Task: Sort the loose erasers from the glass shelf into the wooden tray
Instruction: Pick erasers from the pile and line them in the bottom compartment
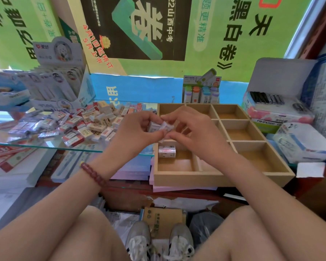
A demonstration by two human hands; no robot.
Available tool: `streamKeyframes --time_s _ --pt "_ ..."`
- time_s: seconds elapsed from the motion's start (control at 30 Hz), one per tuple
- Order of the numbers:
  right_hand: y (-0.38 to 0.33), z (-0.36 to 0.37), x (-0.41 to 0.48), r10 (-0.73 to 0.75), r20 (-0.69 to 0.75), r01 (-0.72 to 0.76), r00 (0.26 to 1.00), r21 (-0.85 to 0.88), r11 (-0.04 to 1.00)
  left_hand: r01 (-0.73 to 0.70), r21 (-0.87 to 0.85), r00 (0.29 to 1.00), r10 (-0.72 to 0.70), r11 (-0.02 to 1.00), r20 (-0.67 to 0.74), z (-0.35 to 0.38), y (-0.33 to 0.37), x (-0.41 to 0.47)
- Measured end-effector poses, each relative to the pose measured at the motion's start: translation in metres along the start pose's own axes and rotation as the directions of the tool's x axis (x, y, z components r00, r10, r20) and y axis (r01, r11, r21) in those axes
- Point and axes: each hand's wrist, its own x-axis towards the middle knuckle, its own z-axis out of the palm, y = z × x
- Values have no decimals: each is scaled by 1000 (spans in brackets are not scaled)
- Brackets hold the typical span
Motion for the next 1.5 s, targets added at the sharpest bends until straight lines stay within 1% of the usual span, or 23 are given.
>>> streamKeyframes --time_s 0.03,0.1,0.2,0.27,0.33,0.4,0.43,0.5,0.57,0.63,0.7,0.8,0.93,1.03,1.1,1.17,1.23,1.37,1.4,1.5 --pt "-1 -1 0 -11 -34 12 999 7 1000 38 -79 999 -38 996 4 -1 2 -2" --pt "-2 -1 -1 2 -73 3 997 77 997 90 -200 996 -84 976 37 -4 4 -6" --pt "-4 0 -2 140 -67 -118 988 261 958 181 -404 983 -152 897 103 -8 1 -8" --pt "-5 -1 -2 244 -18 -214 970 418 883 225 -514 974 -192 828 118 -9 -1 -7" --pt "-6 -3 -1 307 47 -278 951 570 773 238 -618 970 -215 749 114 -10 -1 -6" --pt "-5 -3 0 353 110 -336 929 649 683 240 -703 965 -241 670 100 -10 -2 -5" --pt "-3 -2 0 379 138 -368 915 670 644 240 -721 963 -256 650 91 -9 -2 -5" --pt "1 0 1 435 186 -427 881 708 562 241 -721 957 -282 650 65 -8 -4 -3" --pt "4 1 0 476 220 -459 851 754 471 223 -699 959 -283 679 31 -6 -7 -1" --pt "4 2 0 499 252 -481 830 776 408 191 -612 968 -249 767 -10 -5 -9 1" --pt "4 3 0 499 281 -498 820 780 379 155 -490 979 -201 858 -43 -4 -12 2" --pt "2 4 0 444 320 -483 837 813 325 105 -406 986 -147 908 -75 -3 -11 0" --pt "1 6 0 406 341 -486 848 806 339 73 -359 991 -109 930 -81 1 -5 -2" --pt "1 6 -1 380 371 -502 847 792 347 100 -375 983 -151 922 -108 3 -2 -2" --pt "2 5 -2 396 374 -519 839 768 375 107 -389 978 -168 915 -126 3 -2 -3" --pt "3 6 -2 425 357 -527 832 749 402 132 -449 977 -193 884 -93 3 -3 -3" --pt "4 6 -2 442 344 -526 829 748 404 169 -522 975 -220 836 -35 5 -2 -4" --pt "5 7 -2 454 350 -542 819 730 416 217 -609 968 -251 763 31 11 -2 -4" --pt "5 8 -2 454 356 -548 817 724 418 207 -600 971 -239 773 27 12 -2 -4" --pt "4 8 -3 449 353 -550 821 702 453 135 -491 983 -177 861 -40 13 -5 -4"
